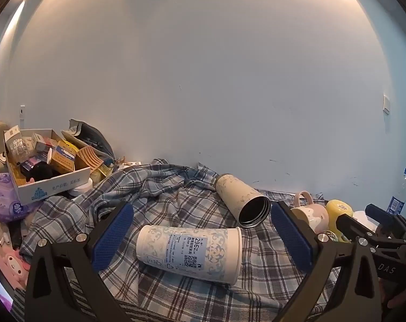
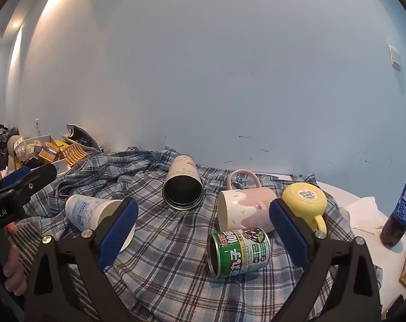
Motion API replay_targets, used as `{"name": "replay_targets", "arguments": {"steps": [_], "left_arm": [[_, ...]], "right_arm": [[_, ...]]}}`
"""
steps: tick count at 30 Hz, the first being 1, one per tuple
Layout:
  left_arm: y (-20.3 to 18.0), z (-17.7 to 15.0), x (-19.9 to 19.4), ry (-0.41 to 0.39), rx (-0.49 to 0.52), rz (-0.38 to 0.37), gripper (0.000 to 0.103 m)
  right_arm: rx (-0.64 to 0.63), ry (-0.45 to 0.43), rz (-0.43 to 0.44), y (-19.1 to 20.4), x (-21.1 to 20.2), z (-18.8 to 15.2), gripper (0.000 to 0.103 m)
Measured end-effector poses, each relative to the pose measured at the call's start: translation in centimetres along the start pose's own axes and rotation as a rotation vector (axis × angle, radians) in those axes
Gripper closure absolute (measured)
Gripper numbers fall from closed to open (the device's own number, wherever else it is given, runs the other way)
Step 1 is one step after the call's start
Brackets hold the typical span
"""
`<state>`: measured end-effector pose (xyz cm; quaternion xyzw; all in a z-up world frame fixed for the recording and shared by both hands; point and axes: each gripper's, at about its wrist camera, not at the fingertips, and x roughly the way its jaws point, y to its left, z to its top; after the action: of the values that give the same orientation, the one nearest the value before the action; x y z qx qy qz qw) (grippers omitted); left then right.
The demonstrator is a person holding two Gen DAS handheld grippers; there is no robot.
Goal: Flip cup upside down
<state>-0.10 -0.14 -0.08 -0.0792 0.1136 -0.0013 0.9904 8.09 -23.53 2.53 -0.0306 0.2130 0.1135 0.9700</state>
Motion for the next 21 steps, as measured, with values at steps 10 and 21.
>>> {"name": "replay_targets", "arguments": {"steps": [10, 21], "left_arm": [[-0.8, -0.3, 0.9, 0.033, 0.02, 0.005, 0.0], [-1.7, -0.2, 0.8, 0.036, 0.067, -0.02, 0.0]], "right_arm": [[0.01, 0.005, 0.006, -0.2, 0.3, -0.1, 0.005], [0.012, 0.001, 0.004, 0.0, 0.0, 0.0, 0.005]]}}
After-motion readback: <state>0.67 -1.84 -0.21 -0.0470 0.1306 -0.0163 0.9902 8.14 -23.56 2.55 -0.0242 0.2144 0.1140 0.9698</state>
